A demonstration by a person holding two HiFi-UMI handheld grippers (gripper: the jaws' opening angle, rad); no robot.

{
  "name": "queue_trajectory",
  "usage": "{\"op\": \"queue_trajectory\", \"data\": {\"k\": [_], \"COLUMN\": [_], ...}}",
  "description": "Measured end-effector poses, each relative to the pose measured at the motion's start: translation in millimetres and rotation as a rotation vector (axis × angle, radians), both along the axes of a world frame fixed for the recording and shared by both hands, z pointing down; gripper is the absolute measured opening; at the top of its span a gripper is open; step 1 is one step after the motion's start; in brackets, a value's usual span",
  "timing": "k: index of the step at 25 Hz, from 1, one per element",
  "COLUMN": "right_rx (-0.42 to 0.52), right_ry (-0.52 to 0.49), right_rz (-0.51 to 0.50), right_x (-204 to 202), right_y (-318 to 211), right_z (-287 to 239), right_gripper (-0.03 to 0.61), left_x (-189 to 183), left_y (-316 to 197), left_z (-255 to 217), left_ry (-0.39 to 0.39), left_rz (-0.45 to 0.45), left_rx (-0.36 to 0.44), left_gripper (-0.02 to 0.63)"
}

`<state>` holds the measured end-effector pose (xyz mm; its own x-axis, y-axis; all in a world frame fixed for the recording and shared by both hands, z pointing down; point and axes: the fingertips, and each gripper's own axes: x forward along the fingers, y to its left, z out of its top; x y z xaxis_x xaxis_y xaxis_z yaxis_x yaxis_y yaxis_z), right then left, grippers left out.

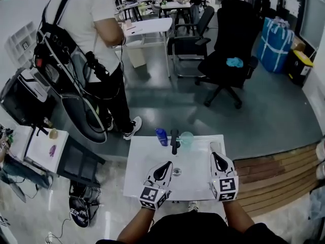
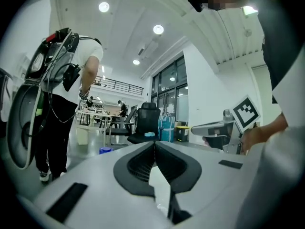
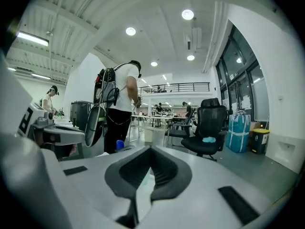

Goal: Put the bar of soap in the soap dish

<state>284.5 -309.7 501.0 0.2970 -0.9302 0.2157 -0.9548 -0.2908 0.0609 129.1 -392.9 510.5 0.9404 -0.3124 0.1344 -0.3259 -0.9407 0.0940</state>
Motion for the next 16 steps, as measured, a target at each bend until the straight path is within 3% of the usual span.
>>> {"op": "queue_trajectory", "data": {"k": [9,16], "right_rx": [-0.002,-0.008], "right_ry": [0.043,0.039], "right_rz": [-0.001,0.007], "right_x": [-10,-9], "right_y": [10,13], "right_z": [2,1], "right_gripper": [0.018,0.018], "left_x": [-12,-15], "left_y": [4,6], "left_z": [-1,0], "left_ry": [0.033,0.012], "left_rz": [-0.022,-0.026], "left_rx": [-0.047,-0.033], "left_gripper": [0.021,0.021]}}
